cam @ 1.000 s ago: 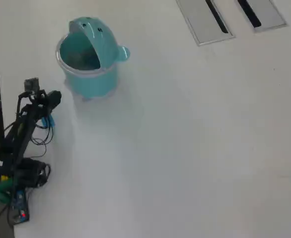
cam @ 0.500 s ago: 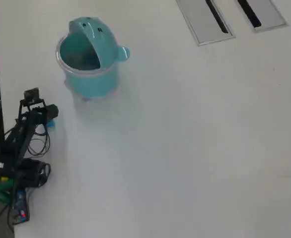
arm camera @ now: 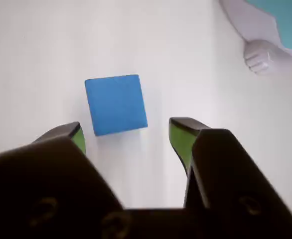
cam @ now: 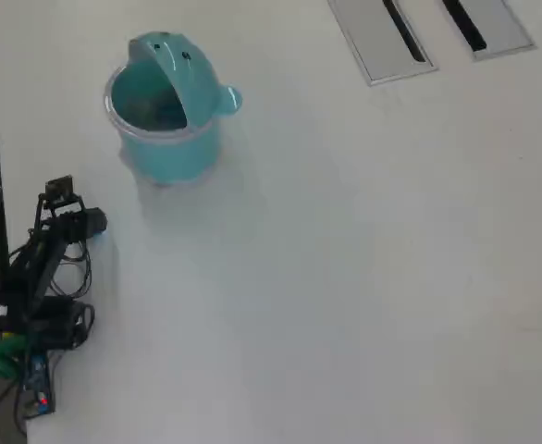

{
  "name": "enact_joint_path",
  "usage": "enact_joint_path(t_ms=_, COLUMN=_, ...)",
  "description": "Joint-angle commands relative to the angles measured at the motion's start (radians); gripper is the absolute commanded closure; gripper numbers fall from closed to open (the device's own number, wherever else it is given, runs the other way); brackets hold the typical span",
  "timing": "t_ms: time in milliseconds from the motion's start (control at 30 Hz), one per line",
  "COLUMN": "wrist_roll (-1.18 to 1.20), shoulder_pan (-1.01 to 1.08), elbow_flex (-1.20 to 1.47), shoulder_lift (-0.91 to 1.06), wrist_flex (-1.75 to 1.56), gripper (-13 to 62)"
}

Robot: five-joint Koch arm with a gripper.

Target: Grasp RGB lego blocks and put them in the bin one by one.

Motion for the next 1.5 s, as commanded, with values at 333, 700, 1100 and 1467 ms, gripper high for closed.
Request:
enact_joint_path(t_ms=333, wrist_roll=-0.006, shoulder_pan=-0.026, elbow_flex=0.044, shoulder_lift=-0.077, wrist_flex=-0.15, gripper=17.7)
enact_joint_path(t_ms=700, wrist_roll=-0.002, shoulder_pan=-0.025, elbow_flex=0.067, shoulder_lift=-0.156, wrist_flex=-0.256, gripper=17.7)
enact_joint_path(t_ms=1100, wrist_roll=0.044, shoulder_pan=-0.026, elbow_flex=0.075, shoulder_lift=-0.212, wrist_flex=-0.39, gripper=20.7)
enact_joint_path(t_ms=1467, wrist_roll=0.121, shoulder_pan=-0.025, elbow_flex=0.069, shoulder_lift=-0.172, wrist_flex=-0.39, gripper=30.0)
